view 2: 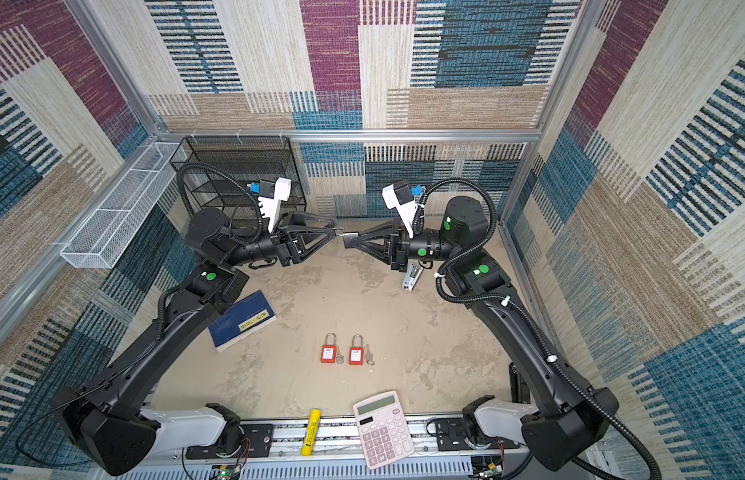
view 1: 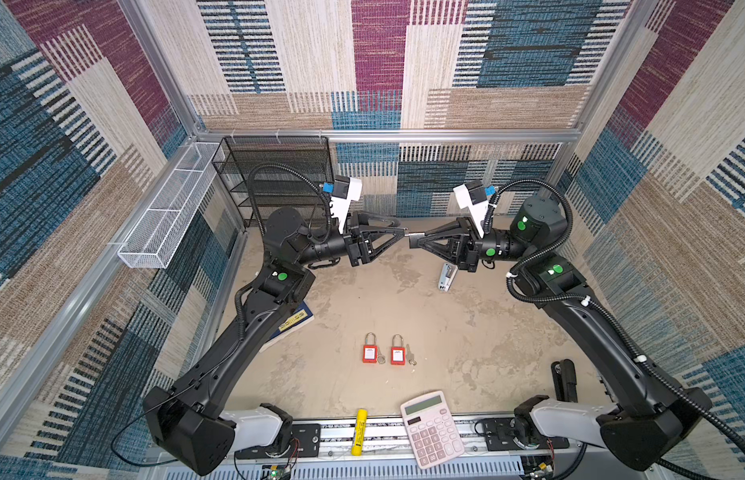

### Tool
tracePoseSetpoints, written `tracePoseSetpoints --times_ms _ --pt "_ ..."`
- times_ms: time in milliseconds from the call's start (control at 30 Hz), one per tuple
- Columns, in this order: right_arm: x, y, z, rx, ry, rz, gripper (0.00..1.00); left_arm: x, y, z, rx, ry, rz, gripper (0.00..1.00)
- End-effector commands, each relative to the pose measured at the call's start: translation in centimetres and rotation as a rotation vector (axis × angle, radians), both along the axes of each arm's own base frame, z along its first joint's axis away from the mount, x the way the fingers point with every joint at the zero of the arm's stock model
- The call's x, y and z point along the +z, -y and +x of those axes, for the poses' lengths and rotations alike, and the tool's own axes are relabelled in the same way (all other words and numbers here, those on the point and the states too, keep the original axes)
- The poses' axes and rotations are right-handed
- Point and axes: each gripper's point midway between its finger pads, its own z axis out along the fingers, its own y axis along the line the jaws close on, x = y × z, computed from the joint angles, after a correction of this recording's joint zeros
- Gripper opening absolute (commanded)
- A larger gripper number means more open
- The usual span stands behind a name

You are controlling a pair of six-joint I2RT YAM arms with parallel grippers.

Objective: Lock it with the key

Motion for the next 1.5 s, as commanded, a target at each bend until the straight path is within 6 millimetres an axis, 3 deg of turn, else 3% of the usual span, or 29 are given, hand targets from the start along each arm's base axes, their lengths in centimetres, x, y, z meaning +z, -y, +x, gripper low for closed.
tracePoseSetpoints --times_ms 0,433,767,1067,1467 --pt "0.8 -0.1 0.4 -0.011 0.028 0.020 0.00 0.3 -0.1 -0.6 -0.012 0.025 -0.002 0.53" --pt "1.6 -0.2 0.4 -0.001 0.037 0.030 0.00 -0.3 -0.2 -0.6 -0.007 0.015 0.012 0.52" --pt "1.9 -0.1 0.4 0.000 0.044 0.038 0.00 -0.5 -0.2 -0.7 -0.007 0.012 0.013 0.35" --pt "2.1 -0.1 0.4 0.003 0.045 0.049 0.00 -0.6 -0.2 -0.7 -0.008 0.007 0.014 0.32" --pt "1.6 -0.3 0.4 0.023 0.033 0.046 0.00 -0.4 -0.1 -0.5 -0.016 -0.010 0.000 0.13"
